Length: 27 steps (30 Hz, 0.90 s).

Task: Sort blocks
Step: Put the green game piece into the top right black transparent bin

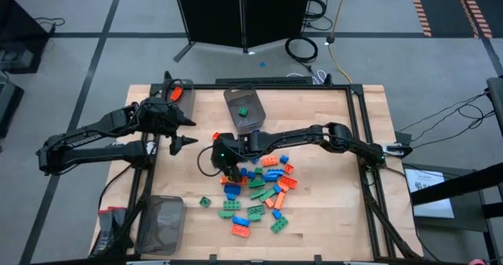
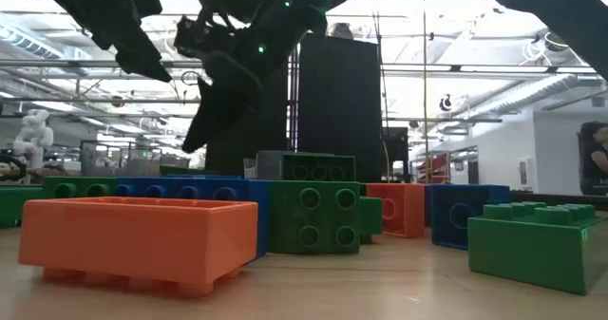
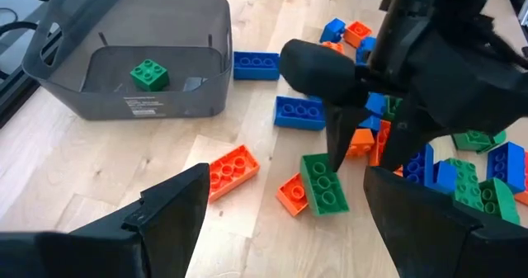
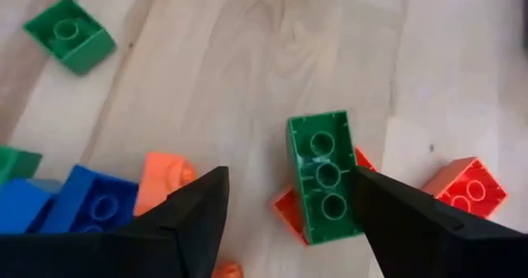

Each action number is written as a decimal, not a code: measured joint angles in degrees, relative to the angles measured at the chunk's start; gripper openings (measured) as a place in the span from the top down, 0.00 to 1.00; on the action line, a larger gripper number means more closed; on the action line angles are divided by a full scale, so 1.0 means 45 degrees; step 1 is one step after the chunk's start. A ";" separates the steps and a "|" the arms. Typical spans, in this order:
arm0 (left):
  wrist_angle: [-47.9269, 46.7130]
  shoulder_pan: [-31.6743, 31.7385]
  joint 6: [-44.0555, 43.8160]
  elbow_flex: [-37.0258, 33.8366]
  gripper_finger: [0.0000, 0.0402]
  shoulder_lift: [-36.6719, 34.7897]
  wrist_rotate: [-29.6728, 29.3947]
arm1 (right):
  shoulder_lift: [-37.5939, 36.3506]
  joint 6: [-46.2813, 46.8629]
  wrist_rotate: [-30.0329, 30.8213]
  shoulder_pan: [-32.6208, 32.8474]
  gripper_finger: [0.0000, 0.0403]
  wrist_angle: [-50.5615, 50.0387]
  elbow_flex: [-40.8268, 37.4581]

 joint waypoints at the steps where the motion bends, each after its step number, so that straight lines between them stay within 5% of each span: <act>1: 0.0000 -0.0004 -0.0004 0.0000 0.20 0.0000 0.0000 | 0.0018 -0.0108 -0.0012 -0.0037 0.38 0.0053 -0.0005; 27: 0.0005 0.0000 0.0005 -0.0013 0.20 0.0000 0.0000 | 0.0169 -0.0499 -0.1720 -0.0580 0.38 0.1495 -0.0005</act>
